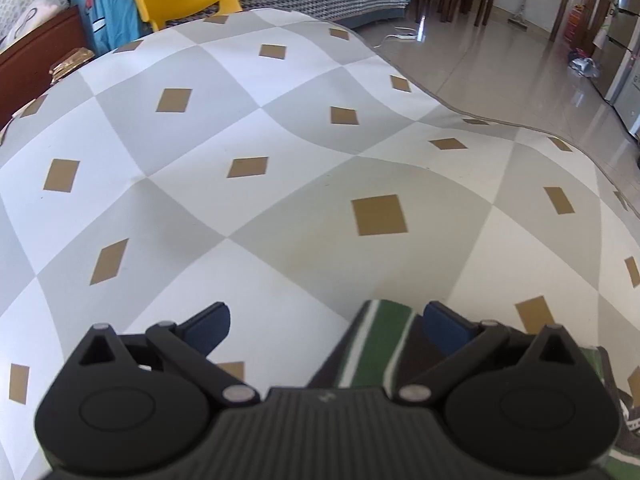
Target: Fold clothes
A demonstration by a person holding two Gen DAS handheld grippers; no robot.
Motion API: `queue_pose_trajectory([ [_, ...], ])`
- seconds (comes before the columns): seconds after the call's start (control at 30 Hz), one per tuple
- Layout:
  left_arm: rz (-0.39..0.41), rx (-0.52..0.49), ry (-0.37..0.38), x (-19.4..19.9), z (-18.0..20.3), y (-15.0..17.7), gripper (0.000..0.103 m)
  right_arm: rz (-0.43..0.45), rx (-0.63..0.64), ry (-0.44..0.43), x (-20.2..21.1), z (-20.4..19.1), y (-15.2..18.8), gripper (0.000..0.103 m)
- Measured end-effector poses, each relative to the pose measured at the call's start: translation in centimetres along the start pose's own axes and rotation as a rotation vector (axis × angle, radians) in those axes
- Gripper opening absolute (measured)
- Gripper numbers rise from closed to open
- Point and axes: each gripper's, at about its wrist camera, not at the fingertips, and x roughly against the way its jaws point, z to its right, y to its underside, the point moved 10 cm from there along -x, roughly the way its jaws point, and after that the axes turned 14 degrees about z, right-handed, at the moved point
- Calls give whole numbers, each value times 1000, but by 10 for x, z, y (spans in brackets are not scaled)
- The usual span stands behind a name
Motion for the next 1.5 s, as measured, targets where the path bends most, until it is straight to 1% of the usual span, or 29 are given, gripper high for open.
queue_pose_trajectory([
  [0.13, -23, 24, -54, -5, -22, 6, 103, -2, 10, -12, 8, -3, 0, 44],
  [0.3, -59, 27, -98, -8, -34, 20, 103, -3, 19, -23, 17, -5, -1, 44],
  [0.4, -75, 21, -102, -8, -34, 28, 103, -3, 23, -32, 21, -7, -1, 44],
  [0.57, -73, 6, -111, -3, -35, 33, 103, -2, 29, -46, 29, -11, -1, 44],
  [0.6, -76, 15, -111, -2, -36, 33, 103, -2, 30, -49, 30, -11, -1, 44],
  [0.67, -78, 64, -87, 1, -38, 33, 103, -1, 33, -55, 33, -13, -1, 44],
  [0.73, -72, 76, -67, 4, -36, 32, 103, -1, 35, -61, 36, -15, -1, 44],
  [0.8, -79, 58, -61, 5, -33, 35, 103, -1, 38, -68, 39, -16, 0, 44],
  [0.9, -109, 31, -52, 4, -25, 45, 103, 4, 55, -86, 43, -21, 0, 44],
  [1.0, -95, -16, -43, 7, -15, 50, 103, 6, 64, -91, 46, -22, 0, 44],
  [1.13, -73, -83, 2, 15, 7, 55, 103, 0, 59, -88, 47, -20, 2, 44],
  [1.2, -56, -133, 38, 20, 24, 59, 103, 0, 55, -86, 48, -19, 2, 44],
  [1.3, -23, -190, 108, 32, 49, 61, 103, 1, 48, -86, 49, -18, 1, 44],
  [1.4, 18, -231, 181, 48, 73, 61, 96, -2, 50, -85, 49, -17, 2, 44],
  [1.5, 37, -278, 269, 64, 99, 65, 96, -5, 48, -74, 49, -14, 3, 44],
])
